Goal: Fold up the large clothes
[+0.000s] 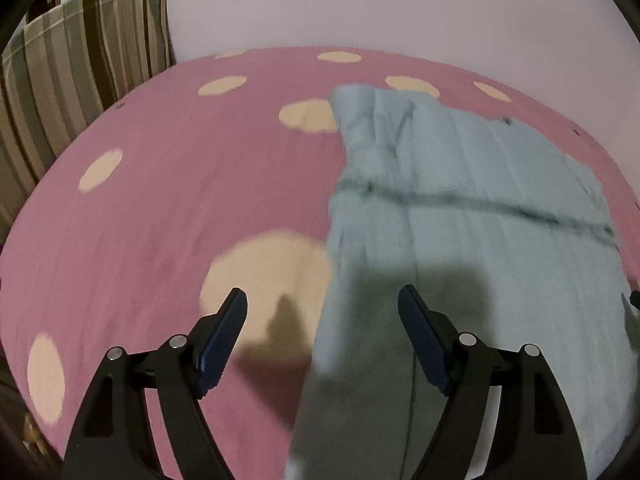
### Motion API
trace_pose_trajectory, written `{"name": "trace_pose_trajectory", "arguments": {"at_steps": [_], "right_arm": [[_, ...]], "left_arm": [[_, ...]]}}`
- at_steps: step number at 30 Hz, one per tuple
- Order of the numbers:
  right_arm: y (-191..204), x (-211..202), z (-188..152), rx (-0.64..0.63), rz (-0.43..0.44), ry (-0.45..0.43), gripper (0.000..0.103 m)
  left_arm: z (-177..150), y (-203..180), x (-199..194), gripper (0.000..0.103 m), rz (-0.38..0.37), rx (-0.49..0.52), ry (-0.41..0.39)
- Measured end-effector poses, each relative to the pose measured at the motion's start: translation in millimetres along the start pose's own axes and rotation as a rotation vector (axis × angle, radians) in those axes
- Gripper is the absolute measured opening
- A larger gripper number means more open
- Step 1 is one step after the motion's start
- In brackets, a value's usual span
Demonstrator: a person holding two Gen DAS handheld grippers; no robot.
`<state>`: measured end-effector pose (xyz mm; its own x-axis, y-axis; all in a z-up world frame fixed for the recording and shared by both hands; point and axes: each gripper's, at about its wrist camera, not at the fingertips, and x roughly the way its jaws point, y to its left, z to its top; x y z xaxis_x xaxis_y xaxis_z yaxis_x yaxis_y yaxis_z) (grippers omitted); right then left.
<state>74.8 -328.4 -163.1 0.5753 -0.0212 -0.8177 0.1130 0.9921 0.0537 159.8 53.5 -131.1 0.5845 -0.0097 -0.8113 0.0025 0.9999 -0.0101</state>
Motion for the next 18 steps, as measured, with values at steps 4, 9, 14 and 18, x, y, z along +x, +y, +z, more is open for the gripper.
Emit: {"name": "trace_pose_trajectory", "arguments": {"at_steps": [4,9,14,18], "right_arm": [[-8.4,-23.7,-38.6,0.025,-0.013,0.004,0.069],[-15.2,-39.0,-72.5,0.046,0.015,0.031,0.070],[-16.1,-43.5,-100.4,0.057,0.024,0.055,0.070],[-17.8,-43.0,-109.9,0.072,0.036,0.067,0.070]], "left_arm": [[-33.3,12.3,-23.4,0.079,-0.008,-0.034,0.005],[-70.9,25.4,-43.2,0.079,-0.067,-0.082,0.034],[-98.1,29.2,-46.7,0.079,-0.110,-0.082,0.073],[-114.7,24.6,-49.9,0.079,-0.143,-0.067,0.079]]}}
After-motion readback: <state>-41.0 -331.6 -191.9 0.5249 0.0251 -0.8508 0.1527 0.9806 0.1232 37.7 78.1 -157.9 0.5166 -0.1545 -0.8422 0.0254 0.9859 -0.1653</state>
